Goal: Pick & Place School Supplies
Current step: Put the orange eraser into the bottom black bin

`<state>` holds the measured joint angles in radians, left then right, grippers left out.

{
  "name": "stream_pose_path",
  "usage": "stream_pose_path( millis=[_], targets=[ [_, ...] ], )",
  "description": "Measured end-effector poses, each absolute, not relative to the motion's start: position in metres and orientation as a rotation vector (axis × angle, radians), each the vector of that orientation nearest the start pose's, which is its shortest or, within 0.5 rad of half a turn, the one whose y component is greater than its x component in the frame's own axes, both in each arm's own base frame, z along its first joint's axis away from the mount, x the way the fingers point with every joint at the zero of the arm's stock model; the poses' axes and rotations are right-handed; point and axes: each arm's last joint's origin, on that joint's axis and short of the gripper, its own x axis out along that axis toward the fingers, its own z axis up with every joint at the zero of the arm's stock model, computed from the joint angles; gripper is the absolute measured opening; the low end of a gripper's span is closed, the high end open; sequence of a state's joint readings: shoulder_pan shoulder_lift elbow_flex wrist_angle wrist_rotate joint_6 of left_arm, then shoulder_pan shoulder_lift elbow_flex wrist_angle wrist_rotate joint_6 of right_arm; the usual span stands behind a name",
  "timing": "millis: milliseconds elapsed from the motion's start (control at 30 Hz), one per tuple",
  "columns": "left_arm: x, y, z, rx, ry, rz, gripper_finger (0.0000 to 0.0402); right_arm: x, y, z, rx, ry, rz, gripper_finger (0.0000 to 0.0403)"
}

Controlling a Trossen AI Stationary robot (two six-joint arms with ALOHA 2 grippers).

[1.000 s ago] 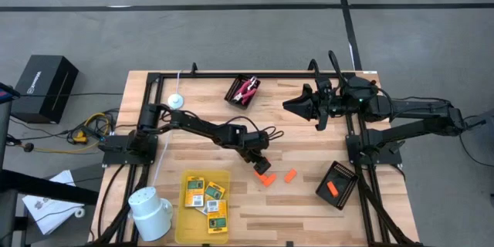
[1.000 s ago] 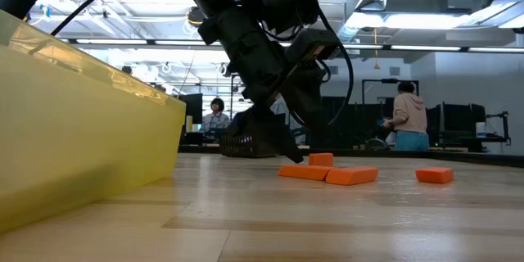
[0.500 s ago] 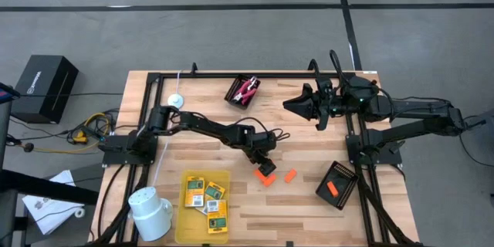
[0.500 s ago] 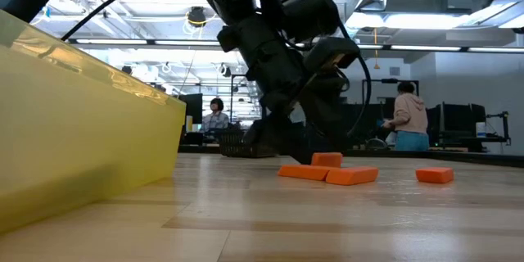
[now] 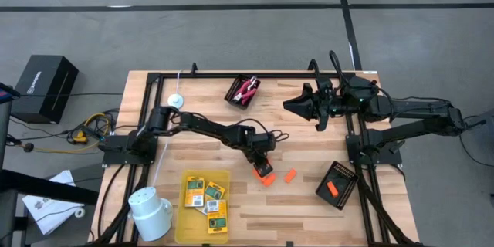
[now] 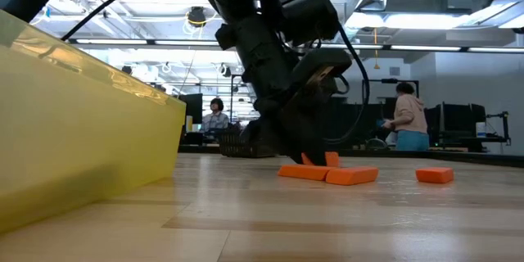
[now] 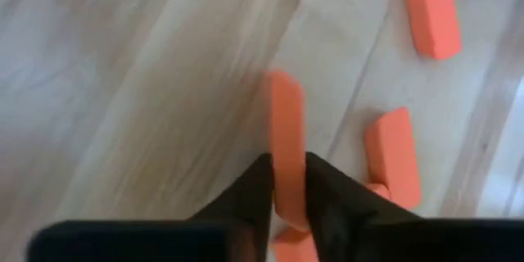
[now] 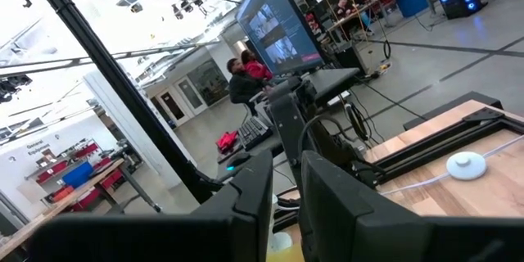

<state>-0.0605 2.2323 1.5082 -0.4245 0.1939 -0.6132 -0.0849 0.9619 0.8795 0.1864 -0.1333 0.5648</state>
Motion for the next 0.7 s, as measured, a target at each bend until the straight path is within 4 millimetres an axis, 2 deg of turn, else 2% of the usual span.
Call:
stream_pose_path(
  millis=[67,233,400,467,600,700],
  targets=[
    [0.444,-0.034,0.107,-0.605,1.183,0.095,0.0027,0.214,-0.014,0.369,0.543,-0.085,0.075,0.0063],
    [0.45,-0.037,0.105,-0.632,1.137,0.033,0.0026,0.214,-0.014,0.37,0.526,-0.09,0.075,0.0063],
    [0.449,-0.029,0.127,-0.602,1.077,0.017,0.0025,0.212,-0.014,0.374,0.504,-0.132,0.085,0.0063],
    [0.447,-0.022,0.144,-0.582,1.035,0.015,0.0025,0.211,-0.014,0.375,0.498,-0.138,0.086,0.0063],
    [0.442,-0.004,0.202,-0.513,0.855,-0.004,0.0025,0.207,-0.014,0.378,0.493,-0.153,0.087,0.0063],
    [0.43,0.015,0.244,-0.492,0.73,0.04,0.0025,0.206,-0.014,0.379,0.492,-0.158,0.087,0.0063]
  ],
)
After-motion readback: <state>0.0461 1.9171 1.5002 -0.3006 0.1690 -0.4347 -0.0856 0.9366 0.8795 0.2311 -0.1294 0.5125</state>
